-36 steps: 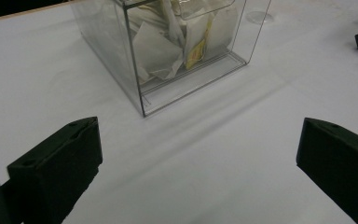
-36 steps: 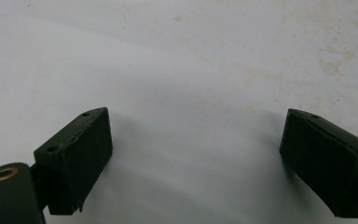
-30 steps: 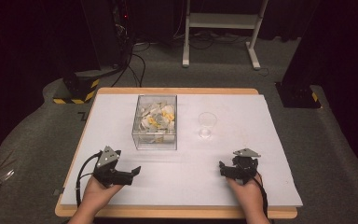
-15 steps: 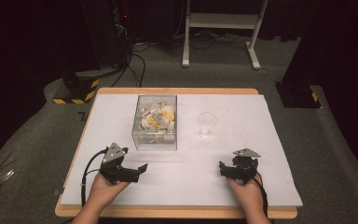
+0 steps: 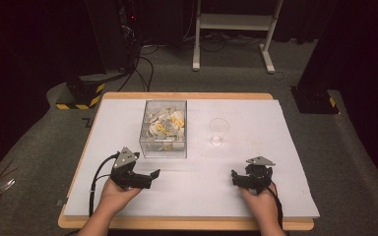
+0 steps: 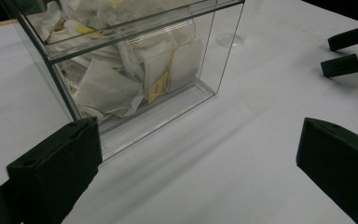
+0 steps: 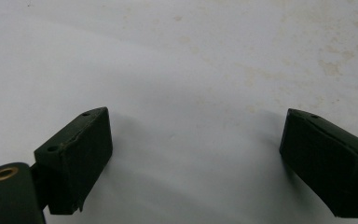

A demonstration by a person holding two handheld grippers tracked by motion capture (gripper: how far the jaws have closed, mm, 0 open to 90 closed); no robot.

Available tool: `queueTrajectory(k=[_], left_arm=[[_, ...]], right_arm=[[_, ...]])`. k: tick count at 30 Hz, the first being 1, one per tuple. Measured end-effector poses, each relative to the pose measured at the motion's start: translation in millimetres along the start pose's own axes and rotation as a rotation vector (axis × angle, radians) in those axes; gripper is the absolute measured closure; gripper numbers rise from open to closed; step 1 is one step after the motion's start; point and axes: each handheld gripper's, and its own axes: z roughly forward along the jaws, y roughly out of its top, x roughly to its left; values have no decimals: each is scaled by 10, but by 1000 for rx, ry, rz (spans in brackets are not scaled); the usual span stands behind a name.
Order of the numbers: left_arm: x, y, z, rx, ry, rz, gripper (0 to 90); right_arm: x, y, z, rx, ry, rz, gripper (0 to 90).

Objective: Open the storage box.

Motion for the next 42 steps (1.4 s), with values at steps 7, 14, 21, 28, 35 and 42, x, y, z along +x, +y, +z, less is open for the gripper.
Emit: queueTrajectory(k=[7,14,21,28,35,42], left_arm=[[24,38,78,-17,1,-9,10],[48,57,198,4,7,-9,17],[75,78,276,1,8,-16,54],[103,116,356,-16,-12,-38,70],[114,150,419,-21,-13,-47,78],[122,141,506,-16,-10,-48,83]], right_arm=[[0,0,0,0,0,0,91],[-1,0,0,-1,0,-2,91],[-1,0,0,0,0,-2,91],[0,0,0,0,0,0,91],[-1,0,0,0,0,-1,92],[-1,0,0,-1,0,-2,92]])
